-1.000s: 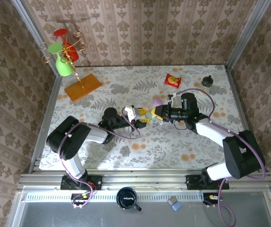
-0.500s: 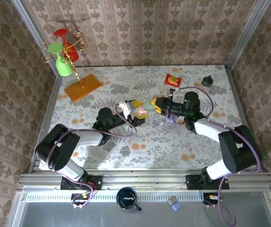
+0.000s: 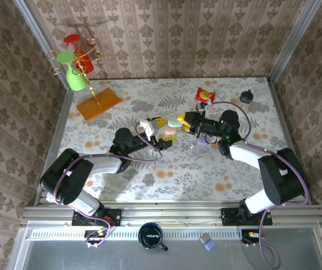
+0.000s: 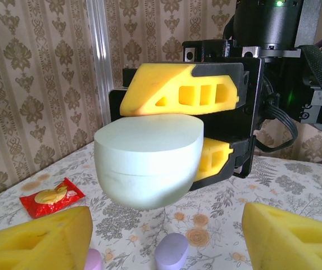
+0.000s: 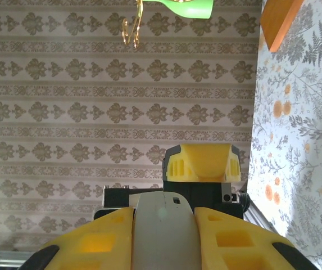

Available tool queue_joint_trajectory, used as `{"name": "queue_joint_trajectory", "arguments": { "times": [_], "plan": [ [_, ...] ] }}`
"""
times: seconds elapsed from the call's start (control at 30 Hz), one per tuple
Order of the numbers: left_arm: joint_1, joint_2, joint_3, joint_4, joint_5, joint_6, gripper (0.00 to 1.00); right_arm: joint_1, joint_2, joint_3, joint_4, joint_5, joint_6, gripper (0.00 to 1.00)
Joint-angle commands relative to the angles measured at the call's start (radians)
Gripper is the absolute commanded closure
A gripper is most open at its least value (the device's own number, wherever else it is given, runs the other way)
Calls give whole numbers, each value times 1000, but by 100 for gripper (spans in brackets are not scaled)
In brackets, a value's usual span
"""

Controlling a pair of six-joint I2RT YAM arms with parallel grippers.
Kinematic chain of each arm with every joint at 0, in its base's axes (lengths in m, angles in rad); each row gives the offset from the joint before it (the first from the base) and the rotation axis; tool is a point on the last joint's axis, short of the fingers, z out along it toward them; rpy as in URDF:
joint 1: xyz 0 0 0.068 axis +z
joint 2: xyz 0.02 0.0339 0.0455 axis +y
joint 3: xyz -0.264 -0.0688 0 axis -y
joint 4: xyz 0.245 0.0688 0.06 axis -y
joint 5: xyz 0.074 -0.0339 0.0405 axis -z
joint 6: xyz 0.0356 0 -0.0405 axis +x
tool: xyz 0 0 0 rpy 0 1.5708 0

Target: Insert the wireless bluetooth earbuds into the charging case

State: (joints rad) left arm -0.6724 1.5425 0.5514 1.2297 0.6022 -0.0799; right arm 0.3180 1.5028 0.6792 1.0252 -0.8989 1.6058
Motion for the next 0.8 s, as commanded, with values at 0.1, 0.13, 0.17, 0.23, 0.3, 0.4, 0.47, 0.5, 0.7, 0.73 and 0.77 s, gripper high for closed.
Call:
{"name": "queue_joint_trajectory", "arguments": {
  "times": [0.1, 0.13, 0.17, 0.23, 0.3, 0.4, 0.47, 0.5, 0.7, 0.73, 0.77],
  "plan": [
    [-1, 15, 50, 54, 34, -22, 43, 18, -31, 3, 62, -31, 30, 96],
    [-1, 16, 53, 54, 34, -22, 44, 19, -33, 3, 62, -32, 31, 96],
    [-2, 16, 56, 56, 34, -21, 45, 20, -35, 3, 62, -32, 31, 96],
    [-4, 12, 60, 56, 34, -14, 46, 20, -36, 2, 62, -32, 30, 96],
    [-6, 12, 66, 55, 34, -6, 46, 20, -35, 2, 65, -32, 30, 96],
    [-7, 16, 75, 56, 34, -6, 46, 20, -36, -3, 67, -31, 32, 96],
    [-8, 16, 80, 56, 34, -1, 49, 20, -38, -4, 67, -32, 31, 96],
    [-10, 20, 82, 56, 34, 2, 50, 20, -38, -4, 67, -32, 31, 96],
    [-17, 29, 90, 56, 73, 6, 52, 20, -32, -4, 67, -31, 31, 96],
    [-17, 30, 90, 55, 77, 7, 55, 21, -32, -4, 67, -31, 30, 96],
    [-18, 30, 90, 56, 77, 8, 56, 21, -33, -4, 67, -31, 30, 96]
  ]
}}
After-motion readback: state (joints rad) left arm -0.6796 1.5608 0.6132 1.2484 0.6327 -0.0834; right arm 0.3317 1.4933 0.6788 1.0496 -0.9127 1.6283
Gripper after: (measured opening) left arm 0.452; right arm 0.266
